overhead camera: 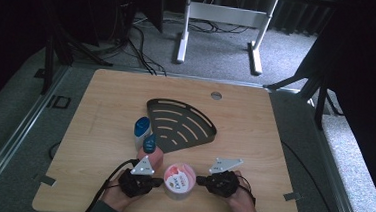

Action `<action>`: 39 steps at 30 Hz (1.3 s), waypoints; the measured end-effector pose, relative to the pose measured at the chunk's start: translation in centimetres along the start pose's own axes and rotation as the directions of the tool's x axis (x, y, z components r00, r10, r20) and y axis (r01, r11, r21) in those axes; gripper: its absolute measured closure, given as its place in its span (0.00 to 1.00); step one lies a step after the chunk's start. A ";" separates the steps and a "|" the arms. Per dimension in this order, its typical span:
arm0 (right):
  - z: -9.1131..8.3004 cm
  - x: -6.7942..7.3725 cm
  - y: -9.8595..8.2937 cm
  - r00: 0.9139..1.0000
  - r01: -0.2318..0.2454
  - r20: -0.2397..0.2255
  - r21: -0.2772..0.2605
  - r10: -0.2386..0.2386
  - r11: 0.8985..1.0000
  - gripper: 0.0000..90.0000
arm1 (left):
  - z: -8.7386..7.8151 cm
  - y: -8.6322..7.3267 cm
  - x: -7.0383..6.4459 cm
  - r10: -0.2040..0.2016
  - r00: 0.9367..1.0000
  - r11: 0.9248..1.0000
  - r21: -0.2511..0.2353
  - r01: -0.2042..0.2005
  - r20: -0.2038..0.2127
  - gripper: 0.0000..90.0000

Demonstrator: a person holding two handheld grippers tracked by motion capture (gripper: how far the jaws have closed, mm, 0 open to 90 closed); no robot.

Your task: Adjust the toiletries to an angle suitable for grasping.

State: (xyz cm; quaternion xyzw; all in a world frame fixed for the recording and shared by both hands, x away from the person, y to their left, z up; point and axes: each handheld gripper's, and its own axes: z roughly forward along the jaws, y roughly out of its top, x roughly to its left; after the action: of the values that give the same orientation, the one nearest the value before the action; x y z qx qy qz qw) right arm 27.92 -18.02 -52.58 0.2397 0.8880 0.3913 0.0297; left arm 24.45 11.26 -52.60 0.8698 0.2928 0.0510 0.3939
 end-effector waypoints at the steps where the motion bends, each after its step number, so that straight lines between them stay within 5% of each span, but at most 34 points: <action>1: -0.1 -0.3 0.0 1.000 -0.006 0.005 0.000 0.006 1.000 1.00 | 0.2 0.2 0.0 0.001 1.000 1.000 0.001 -0.001 -0.005 1.00; 10: -0.3 -1.9 0.0 0.999 -0.027 0.024 -0.004 0.027 1.000 1.00 | 1.1 0.8 0.3 -0.014 1.000 1.000 -0.023 0.014 -0.016 0.98; 15: 0.3 -3.3 1.7 0.997 -0.038 0.069 -0.034 0.040 0.999 1.00 | 0.6 0.5 0.5 -0.019 1.000 0.999 -0.033 0.019 -0.022 0.98; 26: 3.8 -5.9 6.9 0.988 -0.048 0.143 -0.069 0.058 0.996 1.00 | 0.1 -0.2 1.0 -0.036 0.999 0.998 -0.047 0.034 -0.034 1.00; 39: 6.4 -7.2 8.7 0.977 -0.079 0.195 -0.036 0.085 0.996 1.00 | 0.3 -0.5 1.2 -0.040 0.999 0.999 -0.038 0.039 -0.030 0.99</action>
State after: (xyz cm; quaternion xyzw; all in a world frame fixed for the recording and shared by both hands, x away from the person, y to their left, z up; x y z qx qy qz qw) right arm 39.32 -11.89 -51.83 0.3131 0.8645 0.3791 0.1043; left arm 25.26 11.97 -53.30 0.8554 0.3150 0.0620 0.4065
